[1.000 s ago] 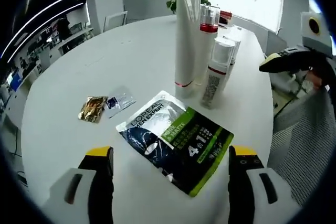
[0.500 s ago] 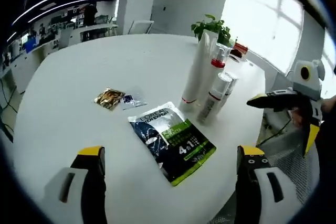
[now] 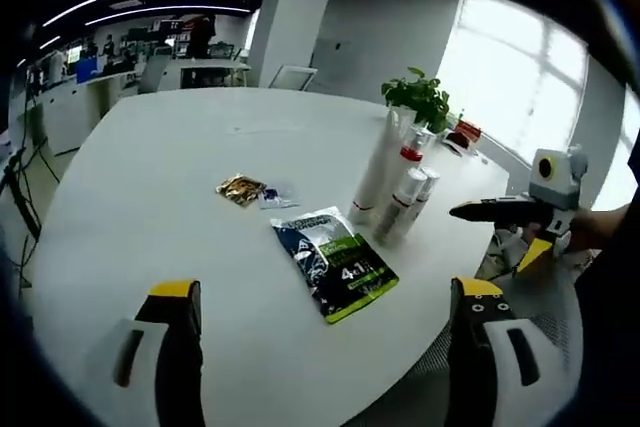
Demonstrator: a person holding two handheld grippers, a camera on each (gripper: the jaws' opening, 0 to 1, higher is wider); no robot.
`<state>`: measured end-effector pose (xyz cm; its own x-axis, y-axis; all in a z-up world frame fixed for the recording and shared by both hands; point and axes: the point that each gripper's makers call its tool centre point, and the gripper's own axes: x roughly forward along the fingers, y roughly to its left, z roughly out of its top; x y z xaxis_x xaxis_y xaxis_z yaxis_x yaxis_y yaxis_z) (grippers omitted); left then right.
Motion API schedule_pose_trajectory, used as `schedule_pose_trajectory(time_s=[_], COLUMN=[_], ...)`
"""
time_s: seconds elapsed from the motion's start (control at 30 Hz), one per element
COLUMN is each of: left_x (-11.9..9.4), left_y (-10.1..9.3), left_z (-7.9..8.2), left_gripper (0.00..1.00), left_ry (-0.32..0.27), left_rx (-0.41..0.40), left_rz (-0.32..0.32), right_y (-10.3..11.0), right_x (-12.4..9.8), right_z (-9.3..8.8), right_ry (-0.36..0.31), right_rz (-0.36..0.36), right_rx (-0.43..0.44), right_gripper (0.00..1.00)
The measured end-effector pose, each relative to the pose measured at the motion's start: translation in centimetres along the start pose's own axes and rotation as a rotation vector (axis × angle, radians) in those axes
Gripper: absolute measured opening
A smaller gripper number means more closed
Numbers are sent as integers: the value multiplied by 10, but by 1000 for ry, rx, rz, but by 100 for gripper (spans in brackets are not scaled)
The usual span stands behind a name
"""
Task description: Arrange the skincare products in the storage area until every visible bottle or jar stands upright without overlapping.
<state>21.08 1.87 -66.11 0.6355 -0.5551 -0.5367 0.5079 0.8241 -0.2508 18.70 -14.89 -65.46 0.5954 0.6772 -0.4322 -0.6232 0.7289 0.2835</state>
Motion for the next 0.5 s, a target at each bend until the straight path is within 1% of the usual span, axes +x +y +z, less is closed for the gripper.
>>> schedule_pose_trajectory(time_s=[0.1,0.17,0.23,0.3,0.37,0.43,0.5], left_x=[-17,-25,-34,-39,-41,-43,-43], left_y=[7,10,16,22,22,25,25], left_z=[-2,-4,-8,-13,-16,-15,-15], left_gripper=[97,97,96,95,93,93,93], left_ry=[-27,-37,-47,-40,-40,-68,-76], left_rx=[-1,-22,-23,-16,-11,-15,-25], left_rz=[31,49,75,101,106,112,113], right_y=[-1,-2,-2,-2,-3,-3,-3], right_x=[1,2,2,2,2,3,4], right_z=[-1,-3,-3,-4,-5,-6,-7], right_ry=[7,13,19,21,22,29,38], right_rz=[-6,-9,-11,-12,-14,-17,-18], right_rx=[-1,-5,-7,-9,-9,-6,-10], right_gripper=[93,92,91,91,91,91,91])
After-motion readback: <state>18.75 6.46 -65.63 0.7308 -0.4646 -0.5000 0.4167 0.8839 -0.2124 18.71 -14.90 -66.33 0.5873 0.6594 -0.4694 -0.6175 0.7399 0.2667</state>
